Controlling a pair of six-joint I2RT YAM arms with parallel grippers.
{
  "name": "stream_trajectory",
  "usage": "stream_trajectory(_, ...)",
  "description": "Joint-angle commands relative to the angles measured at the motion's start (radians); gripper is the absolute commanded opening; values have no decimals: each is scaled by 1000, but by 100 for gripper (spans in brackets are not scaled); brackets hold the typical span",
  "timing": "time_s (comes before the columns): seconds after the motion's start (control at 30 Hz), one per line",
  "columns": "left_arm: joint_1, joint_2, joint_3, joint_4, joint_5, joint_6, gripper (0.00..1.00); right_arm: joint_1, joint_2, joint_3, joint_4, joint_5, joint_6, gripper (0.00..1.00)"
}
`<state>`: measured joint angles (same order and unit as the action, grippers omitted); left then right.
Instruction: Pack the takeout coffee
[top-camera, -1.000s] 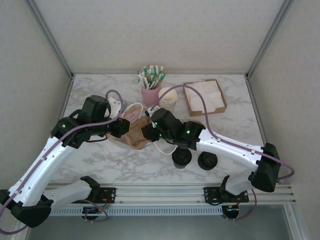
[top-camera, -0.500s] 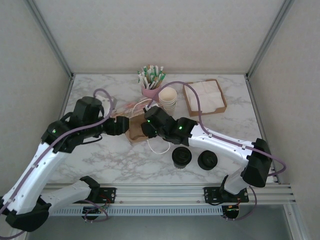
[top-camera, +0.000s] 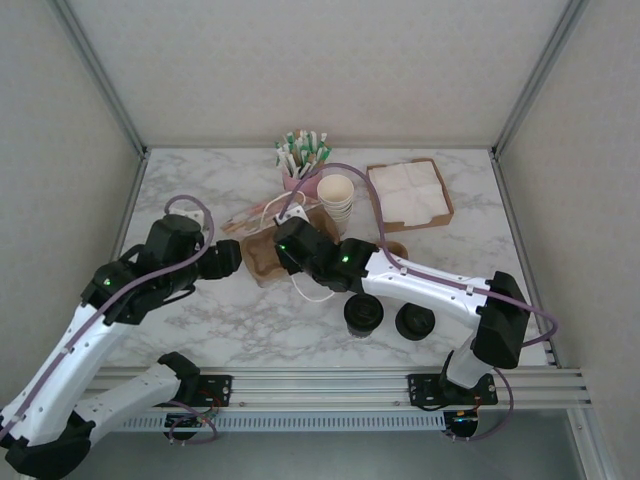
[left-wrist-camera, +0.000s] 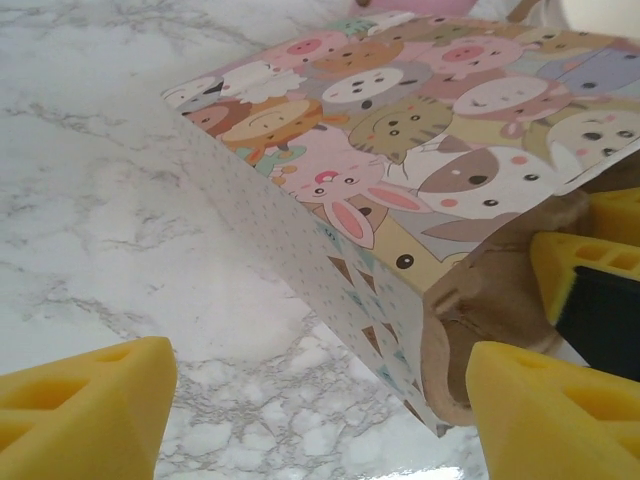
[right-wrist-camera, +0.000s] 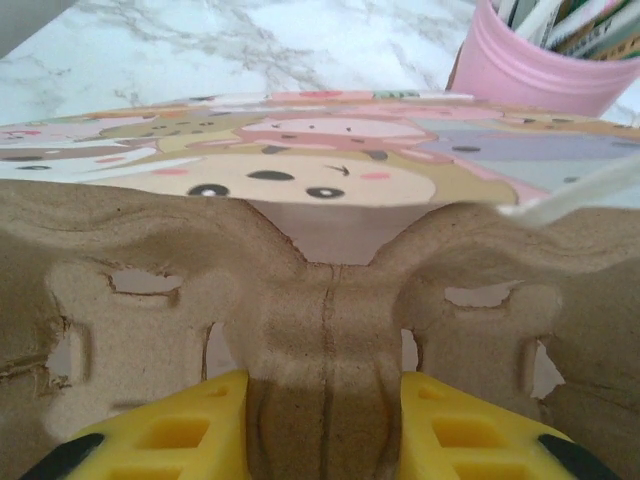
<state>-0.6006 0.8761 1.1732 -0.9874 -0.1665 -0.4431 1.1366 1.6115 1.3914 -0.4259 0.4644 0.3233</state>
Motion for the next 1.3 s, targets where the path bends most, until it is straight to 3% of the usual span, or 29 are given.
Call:
stream_trajectory(0.0, -7, 16, -5, 49, -18, -18, 72, 9, 4, -18, 117, 53, -74, 34)
stream_trajectory(0.23, -6, 97, 59, 95, -11, 31, 79, 8, 8, -84, 240, 34, -158, 34)
stream_trajectory(0.53, -5, 248, 174, 149, 23, 180, 79, 6, 53, -87, 313, 54, -201, 34)
stream_trajectory(0.63, -6, 301, 218, 126, 37, 224, 77, 0, 60, -91, 341, 54, -204, 34)
stream_trajectory(0.73, 1, 321, 224, 137, 37, 242, 66, -8, 61, -97, 367, 53, -195, 34)
stream_trajectory(0.87, 9, 328, 216, 179, 66, 244, 62, -17, 62, -113, 409, 37, -189, 34)
stream_trajectory(1.07, 13, 347, 221, 192, 102, 236, 60, -31, 49, -141, 464, 23, -175, 34)
stream_trajectory(1.27, 22, 339, 229, 181, 110, 252, 66, -41, 62, -153, 513, 4, -185, 34)
